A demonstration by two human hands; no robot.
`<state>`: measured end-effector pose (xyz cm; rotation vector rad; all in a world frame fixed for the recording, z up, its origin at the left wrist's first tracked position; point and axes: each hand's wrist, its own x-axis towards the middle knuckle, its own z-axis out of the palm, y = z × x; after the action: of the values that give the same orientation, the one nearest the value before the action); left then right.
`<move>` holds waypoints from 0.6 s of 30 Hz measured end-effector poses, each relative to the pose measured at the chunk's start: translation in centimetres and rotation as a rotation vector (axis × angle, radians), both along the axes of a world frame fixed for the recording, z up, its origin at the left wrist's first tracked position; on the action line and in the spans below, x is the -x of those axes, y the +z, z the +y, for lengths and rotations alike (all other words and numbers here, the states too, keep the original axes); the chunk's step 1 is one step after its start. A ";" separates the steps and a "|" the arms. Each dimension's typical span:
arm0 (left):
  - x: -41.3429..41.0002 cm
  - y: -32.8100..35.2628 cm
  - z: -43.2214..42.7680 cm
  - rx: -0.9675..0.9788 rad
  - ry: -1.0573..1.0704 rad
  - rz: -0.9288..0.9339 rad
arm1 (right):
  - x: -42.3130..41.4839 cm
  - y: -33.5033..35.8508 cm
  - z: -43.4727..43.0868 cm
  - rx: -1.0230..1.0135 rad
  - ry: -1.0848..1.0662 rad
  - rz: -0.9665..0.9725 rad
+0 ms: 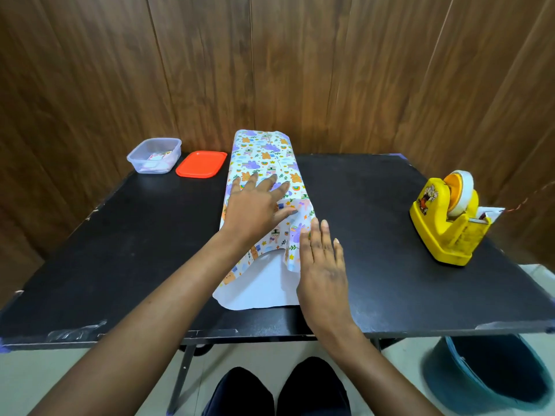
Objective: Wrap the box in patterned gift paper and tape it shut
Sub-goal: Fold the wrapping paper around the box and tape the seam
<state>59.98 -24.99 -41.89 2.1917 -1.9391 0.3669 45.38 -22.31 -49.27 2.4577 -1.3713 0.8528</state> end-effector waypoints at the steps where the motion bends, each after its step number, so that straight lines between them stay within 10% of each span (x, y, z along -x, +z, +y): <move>1: 0.0 0.0 0.0 -0.001 -0.001 0.000 | 0.3 -0.4 -0.2 0.042 0.019 0.015; 12: 0.1 0.2 0.1 -0.017 -0.002 -0.031 | 3.2 -1.0 -0.9 0.176 0.095 0.246; 18: 0.0 0.1 0.0 -0.003 -0.009 -0.026 | 1.0 4.2 -0.7 -0.005 -0.032 -0.118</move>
<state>59.99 -25.03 -41.75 2.1900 -1.9631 0.3930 44.36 -23.06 -45.03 2.4169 -1.4486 1.0023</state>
